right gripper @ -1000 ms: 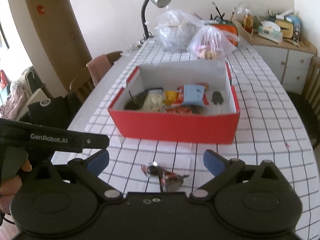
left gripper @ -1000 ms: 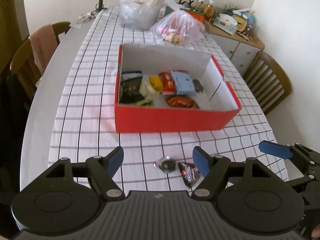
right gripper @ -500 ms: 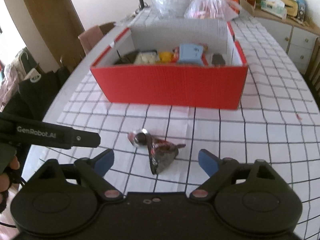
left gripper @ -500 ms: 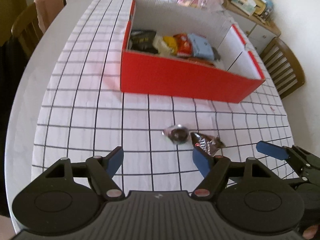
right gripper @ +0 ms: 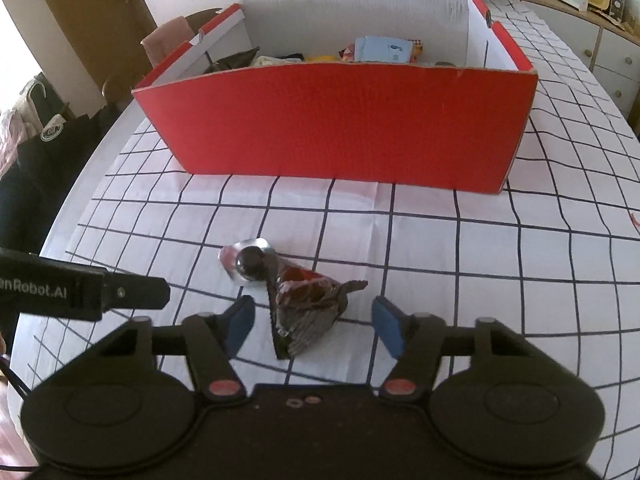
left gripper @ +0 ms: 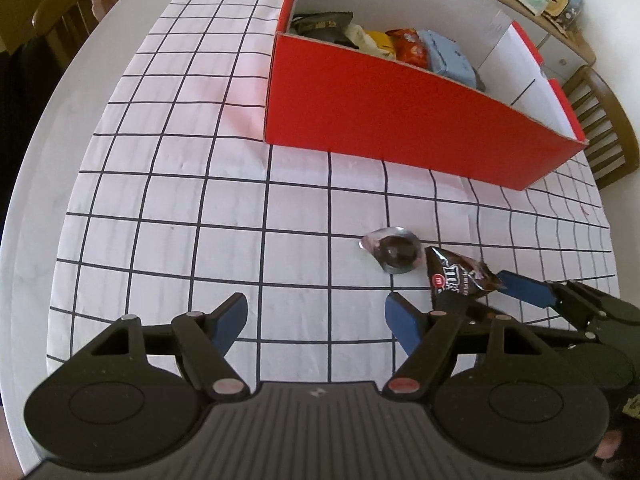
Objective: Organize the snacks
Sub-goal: 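Grasp the round foil candy with the left gripper while the right grasps the M&M's bag, then carry both held snacks over the red box and lower them inside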
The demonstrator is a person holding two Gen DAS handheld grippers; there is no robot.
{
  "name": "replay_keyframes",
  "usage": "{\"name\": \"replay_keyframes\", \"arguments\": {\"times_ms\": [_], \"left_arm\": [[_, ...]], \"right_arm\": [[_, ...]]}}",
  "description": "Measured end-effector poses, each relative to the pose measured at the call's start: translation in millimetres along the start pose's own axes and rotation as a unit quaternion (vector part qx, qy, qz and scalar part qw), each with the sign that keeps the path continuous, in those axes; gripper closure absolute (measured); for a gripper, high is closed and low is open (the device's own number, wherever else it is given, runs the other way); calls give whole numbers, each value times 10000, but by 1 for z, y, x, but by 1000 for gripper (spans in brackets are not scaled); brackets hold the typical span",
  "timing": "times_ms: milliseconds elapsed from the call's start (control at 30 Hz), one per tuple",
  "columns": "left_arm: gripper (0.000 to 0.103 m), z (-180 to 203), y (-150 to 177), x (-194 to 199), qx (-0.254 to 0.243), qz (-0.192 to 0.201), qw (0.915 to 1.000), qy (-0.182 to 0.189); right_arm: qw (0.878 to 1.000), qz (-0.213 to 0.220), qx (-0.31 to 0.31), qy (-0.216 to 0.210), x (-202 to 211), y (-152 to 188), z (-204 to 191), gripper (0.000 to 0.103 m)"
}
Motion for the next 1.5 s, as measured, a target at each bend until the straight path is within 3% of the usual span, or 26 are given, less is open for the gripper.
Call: {"name": "replay_keyframes", "arguments": {"times_ms": [133,300,733,1133,1500], "left_arm": [[27,5,-2,-6,-74,-21,10000,34],[28,14,-5,-13,-243,3,9997,39],[29,41,-13,-28,-908,27,9957,179],[43,54,-10,-50,-1247,109,9921,-113],[66,61,-7,-51,-1459,277,9886,-268]], "right_arm": [[10000,-47,-44,-68,-4,-2,3,50],[9999,-24,-46,-141,-5,-4,5,67],[9996,65,-240,-106,7,-2,32,75],[9991,134,-386,-139,14,1,43,76],[9991,175,-385,3,14,2,41,77]]}}
Point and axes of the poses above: each gripper's, at about its wrist camera, not at the fingertips, and x roughly against the way its jaws point, z to its right, y to its underside, the point moved 2 cm from there along -x, roughly the way its jaws point, and after that the axes turned 6 degrees about x, right-handed, at the moved point
